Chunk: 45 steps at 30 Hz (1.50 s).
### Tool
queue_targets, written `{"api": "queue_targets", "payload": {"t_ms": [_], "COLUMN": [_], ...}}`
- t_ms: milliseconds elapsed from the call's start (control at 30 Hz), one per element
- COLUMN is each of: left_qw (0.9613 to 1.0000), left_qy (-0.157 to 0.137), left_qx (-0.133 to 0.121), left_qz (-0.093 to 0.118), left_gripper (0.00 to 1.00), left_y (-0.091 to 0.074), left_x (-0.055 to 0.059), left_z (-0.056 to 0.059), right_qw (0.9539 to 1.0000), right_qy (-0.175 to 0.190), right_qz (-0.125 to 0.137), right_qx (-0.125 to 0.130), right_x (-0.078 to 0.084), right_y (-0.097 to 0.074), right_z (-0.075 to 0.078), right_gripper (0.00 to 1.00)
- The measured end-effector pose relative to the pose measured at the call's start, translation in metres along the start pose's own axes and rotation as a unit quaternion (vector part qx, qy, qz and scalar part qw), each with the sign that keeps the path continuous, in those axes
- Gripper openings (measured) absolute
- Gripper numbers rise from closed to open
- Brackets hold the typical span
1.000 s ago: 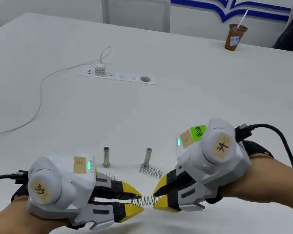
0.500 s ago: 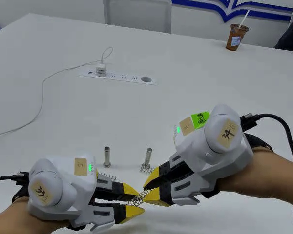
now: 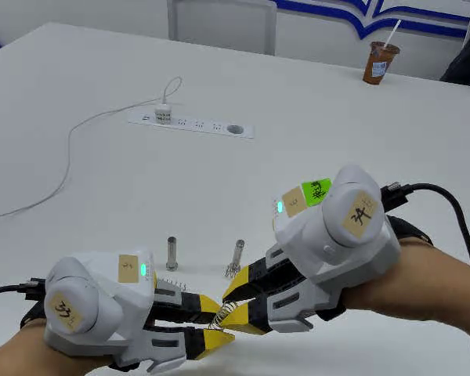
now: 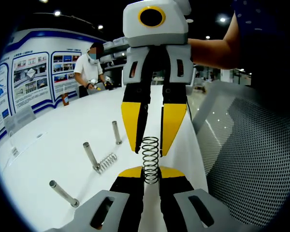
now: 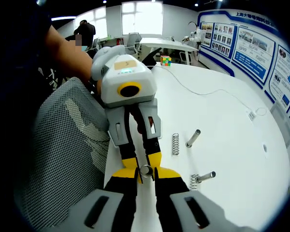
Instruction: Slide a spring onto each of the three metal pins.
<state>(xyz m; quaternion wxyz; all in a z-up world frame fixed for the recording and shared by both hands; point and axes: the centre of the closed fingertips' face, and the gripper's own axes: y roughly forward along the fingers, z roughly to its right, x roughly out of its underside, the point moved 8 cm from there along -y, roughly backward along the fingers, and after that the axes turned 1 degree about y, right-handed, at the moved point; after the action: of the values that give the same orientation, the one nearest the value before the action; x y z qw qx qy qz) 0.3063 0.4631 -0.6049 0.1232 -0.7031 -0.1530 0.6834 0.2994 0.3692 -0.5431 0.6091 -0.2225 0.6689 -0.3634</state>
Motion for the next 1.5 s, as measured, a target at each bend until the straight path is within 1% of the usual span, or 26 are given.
{"api": "queue_targets", "payload": {"t_ms": [133, 267, 333, 633, 800, 933, 1333, 1500], "left_qw": [1.0000, 0.9998, 0.9998, 0.9997, 0.9997, 0.9997, 0.9997, 0.9996], "left_qy": [-0.001, -0.005, -0.005, -0.010, -0.011, -0.012, -0.015, -0.014], "left_qx": [0.001, 0.000, 0.000, -0.002, -0.002, -0.004, -0.009, -0.013], "left_qz": [0.004, 0.017, 0.019, 0.022, 0.022, 0.021, 0.019, 0.020], "left_gripper": [0.11, 0.11, 0.11, 0.11, 0.11, 0.11, 0.11, 0.12], "left_y": [0.0005, 0.0004, 0.0004, -0.0010, -0.0005, -0.0003, 0.0007, -0.0001], "left_x": [-0.0012, -0.0054, -0.0062, -0.0067, -0.0068, -0.0069, -0.0065, -0.0078], "left_z": [0.0000, -0.0004, -0.0006, -0.0010, -0.0008, -0.0010, -0.0009, -0.0033], "right_qw": [1.0000, 1.0000, 1.0000, 0.9998, 0.9997, 0.9994, 0.9994, 0.9993], "right_qy": [0.001, 0.002, 0.004, 0.015, 0.015, 0.018, 0.014, 0.017], "right_qz": [0.001, -0.001, 0.001, 0.012, 0.016, 0.026, 0.028, 0.032], "right_qx": [0.002, 0.005, 0.006, 0.011, 0.012, 0.012, 0.011, 0.014], "right_x": [0.0004, 0.0014, 0.0013, 0.0014, 0.0009, -0.0022, -0.0045, -0.0047], "right_y": [-0.0004, 0.0003, 0.0003, -0.0020, -0.0022, -0.0029, -0.0001, -0.0024], "right_z": [-0.0003, 0.0004, 0.0005, 0.0001, -0.0010, -0.0006, 0.0001, 0.0025], "right_gripper": [0.14, 0.14, 0.14, 0.13, 0.12, 0.12, 0.12, 0.12]}}
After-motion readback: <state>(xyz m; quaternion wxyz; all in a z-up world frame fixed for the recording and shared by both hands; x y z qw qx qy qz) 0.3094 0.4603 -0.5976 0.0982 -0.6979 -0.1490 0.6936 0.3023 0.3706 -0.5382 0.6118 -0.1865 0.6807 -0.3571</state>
